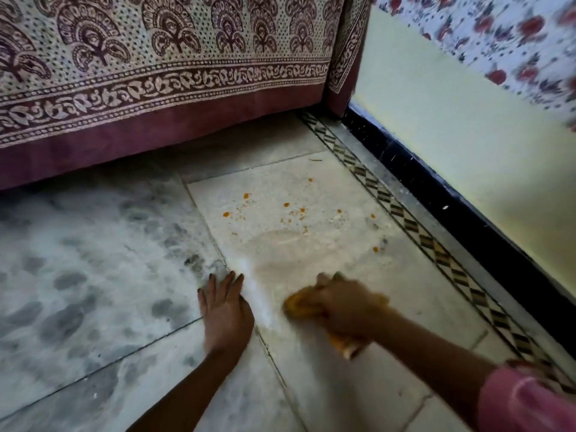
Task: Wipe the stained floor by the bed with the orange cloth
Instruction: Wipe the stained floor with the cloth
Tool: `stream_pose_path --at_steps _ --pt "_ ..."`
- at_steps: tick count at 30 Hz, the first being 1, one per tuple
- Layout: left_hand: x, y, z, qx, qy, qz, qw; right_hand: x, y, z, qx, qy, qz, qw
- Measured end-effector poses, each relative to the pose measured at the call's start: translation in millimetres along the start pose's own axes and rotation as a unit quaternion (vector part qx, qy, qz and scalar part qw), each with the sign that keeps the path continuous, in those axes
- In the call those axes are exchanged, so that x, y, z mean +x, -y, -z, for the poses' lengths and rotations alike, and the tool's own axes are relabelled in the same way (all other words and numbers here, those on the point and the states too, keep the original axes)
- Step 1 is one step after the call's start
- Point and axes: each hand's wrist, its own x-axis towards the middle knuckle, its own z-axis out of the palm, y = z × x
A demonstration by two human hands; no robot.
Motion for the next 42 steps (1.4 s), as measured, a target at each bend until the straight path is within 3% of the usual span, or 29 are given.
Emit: stream_pose_path --at_steps 3,5,8,10,14,17,19,21,23,26,29,32,35,37,40,42 --pt "15 -31 5 0.061 0.061 -0.095 0.992 -28 -46 50 -0.026 -0.039 -0.026 0.999" --pt "35 -65 14 0.121 0.151 -0.157 0.968 -46 -79 87 -0.087 0.010 -0.027 0.996" --pt "76 -108 27 0.217 0.328 -0.165 0.905 -65 -109 122 -0.191 0.106 -0.005 0.976" --pt "94 -137 43 0.301 0.384 -0.176 0.855 -62 -123 123 -0.202 0.110 -0.004 0.973" --pt "116 -177 62 0.393 0.385 -0.231 0.802 -9 -137 67 -0.071 0.004 -0.070 0.995" --pt "122 -186 54 0.454 0.386 -0.247 0.764 36 -112 -3 0.110 -0.018 -0.153 0.982" --pt "120 -185 36 0.484 0.382 -0.270 0.740 35 -88 -45 0.086 -0.067 -0.127 0.986" --pt "115 -180 14 0.496 0.374 -0.278 0.732 7 -76 -69 0.038 -0.121 -0.030 0.991" --pt "105 -170 -9 0.469 0.377 -0.250 0.758 -27 -90 -88 0.035 -0.113 0.025 0.993" --pt "88 -152 -38 0.386 0.330 -0.206 0.836 -43 -145 -101 0.057 -0.130 -0.109 0.984" --pt "67 -137 -62 0.314 0.276 -0.150 0.896 15 -185 -76 0.081 -0.177 -0.261 0.946" --pt "51 -130 -81 0.221 0.195 -0.128 0.947 66 -174 -50 0.111 -0.190 -0.226 0.949" --pt "43 -130 -90 0.177 0.163 -0.131 0.962 31 -141 -70 0.109 -0.215 -0.075 0.968" --pt "37 -131 -94 0.164 0.141 -0.140 0.966 -14 -147 -94 0.115 -0.185 -0.048 0.975" --pt "32 -128 -103 0.166 0.118 -0.135 0.970 -18 -202 -107 0.068 -0.200 -0.155 0.965" --pt "33 -131 -104 0.153 0.113 -0.119 0.975 17 -222 -88 0.066 -0.236 -0.241 0.939"
